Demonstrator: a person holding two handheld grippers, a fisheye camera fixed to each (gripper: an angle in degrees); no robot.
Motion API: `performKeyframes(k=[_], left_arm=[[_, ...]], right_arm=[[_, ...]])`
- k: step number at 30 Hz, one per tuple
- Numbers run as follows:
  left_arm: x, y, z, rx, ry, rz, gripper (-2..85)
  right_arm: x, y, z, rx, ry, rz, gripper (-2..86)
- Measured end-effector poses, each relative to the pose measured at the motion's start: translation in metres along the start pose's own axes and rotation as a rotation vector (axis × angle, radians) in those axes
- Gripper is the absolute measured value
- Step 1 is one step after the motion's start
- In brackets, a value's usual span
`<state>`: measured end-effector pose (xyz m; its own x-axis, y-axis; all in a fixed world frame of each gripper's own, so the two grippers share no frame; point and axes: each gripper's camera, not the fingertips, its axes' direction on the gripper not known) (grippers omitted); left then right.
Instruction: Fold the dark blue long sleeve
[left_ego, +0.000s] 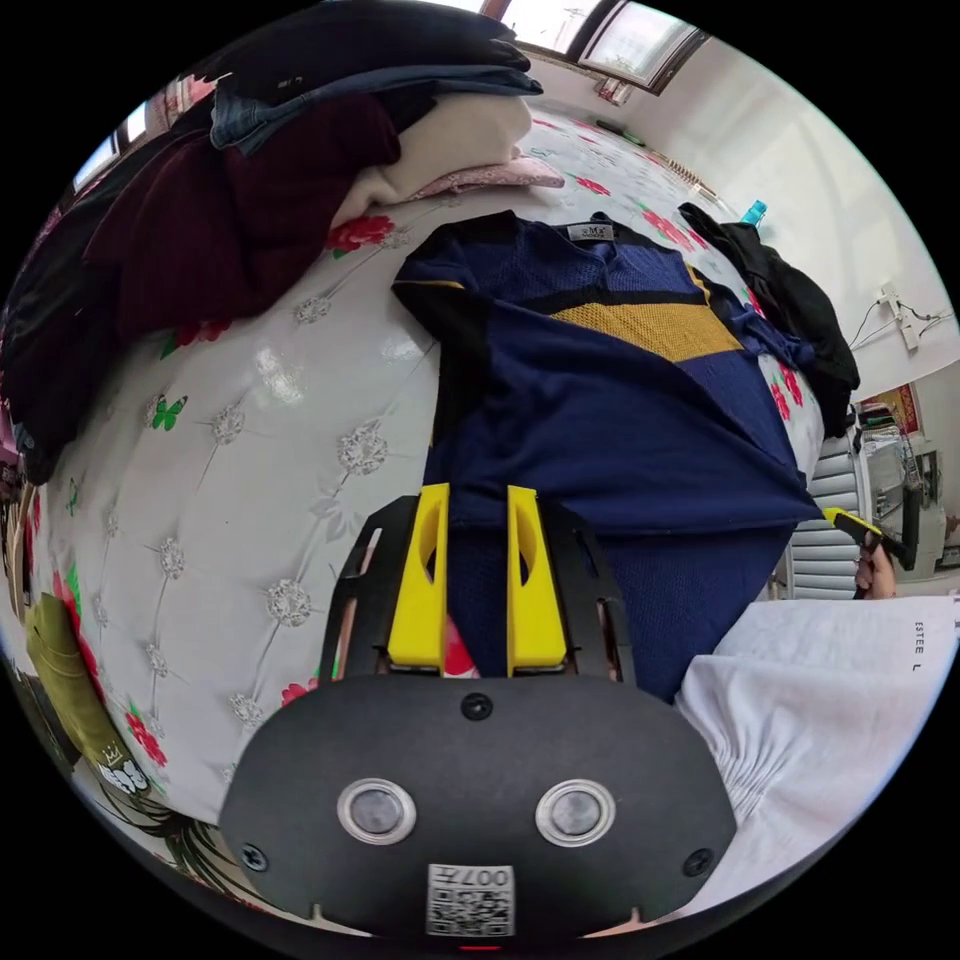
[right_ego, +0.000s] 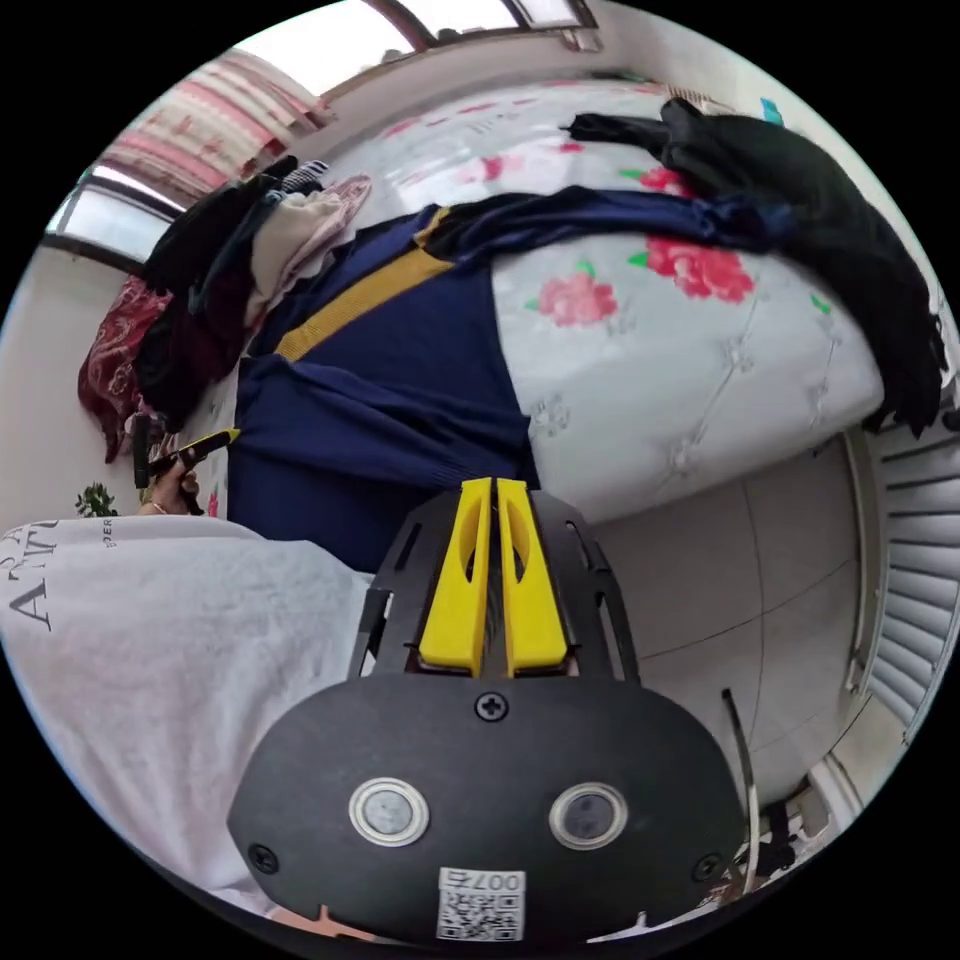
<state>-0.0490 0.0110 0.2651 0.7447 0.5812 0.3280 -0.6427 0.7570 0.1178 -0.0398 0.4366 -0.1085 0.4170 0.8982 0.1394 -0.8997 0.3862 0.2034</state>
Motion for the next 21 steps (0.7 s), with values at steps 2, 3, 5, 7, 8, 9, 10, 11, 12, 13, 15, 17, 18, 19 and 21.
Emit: performKeyframes(k=[2, 3, 5, 7, 8, 9, 10, 11, 12, 13, 15, 17, 18, 19, 21], left_arm=[[-0.009, 0.0, 0.001, -0.003, 0.01, -0.003, 8.9], [-0.014, 0.001, 0.002, -0.004, 0.015, -0.004, 8.9], [-0.025, 0.004, 0.001, 0.002, 0.027, -0.011, 9.1], [-0.034, 0.008, -0.002, 0.014, 0.039, -0.025, 9.5], [-0.037, 0.009, -0.004, 0.023, 0.043, -0.031, 9.6], [-0.043, 0.013, -0.009, 0.047, 0.056, -0.042, 9.8], [-0.049, 0.017, -0.014, 0.07, 0.063, -0.053, 9.9], [-0.055, 0.022, -0.018, 0.089, 0.062, -0.062, 9.9], [-0.058, 0.023, -0.02, 0.096, 0.062, -0.066, 9.9], [-0.064, 0.027, -0.023, 0.107, 0.064, -0.073, 9.9], [-0.075, 0.031, -0.024, 0.118, 0.064, -0.089, 9.9], [-0.09, 0.032, -0.02, 0.112, 0.076, -0.12, 9.9], [-0.094, 0.032, -0.019, 0.109, 0.081, -0.125, 9.9], [-0.099, 0.032, -0.018, 0.106, 0.085, -0.129, 9.9], [-0.106, 0.031, -0.016, 0.094, 0.069, -0.13, 9.9]], right_arm=[[0.004, 0.002, 0.007, -0.014, -0.038, 0.014, -0.2], [0.003, -0.002, 0.01, -0.038, -0.053, 0.008, -0.1], [0.0, -0.011, 0.006, -0.031, 0.006, 0.006, 0.0], [-0.008, -0.024, -0.007, 0.025, 0.059, -0.015, 0.2], [-0.017, -0.035, -0.016, 0.068, 0.075, -0.041, 0.6], [-0.031, -0.05, -0.023, 0.113, 0.077, -0.08, 1.0], [-0.04, -0.059, -0.024, 0.132, 0.068, -0.109, 1.1], [-0.063, -0.079, -0.023, 0.152, 0.035, -0.186, 1.6], [-0.092, -0.104, -0.015, 0.151, -0.013, -0.267, 2.2], [-0.108, -0.117, -0.01, 0.149, -0.04, -0.31, 2.4], [-0.187, -0.169, 0.023, 0.108, -0.156, -0.508, 3.4], [-0.253, -0.201, 0.054, 0.06, -0.215, -0.656, 4.2], [-0.297, -0.218, 0.078, 0.028, -0.218, -0.748, 4.8], [-0.318, -0.226, 0.09, 0.014, -0.209, -0.784, 5.0], [-0.393, -0.256, 0.142, -0.061, -0.186, -0.884, 6.1]])
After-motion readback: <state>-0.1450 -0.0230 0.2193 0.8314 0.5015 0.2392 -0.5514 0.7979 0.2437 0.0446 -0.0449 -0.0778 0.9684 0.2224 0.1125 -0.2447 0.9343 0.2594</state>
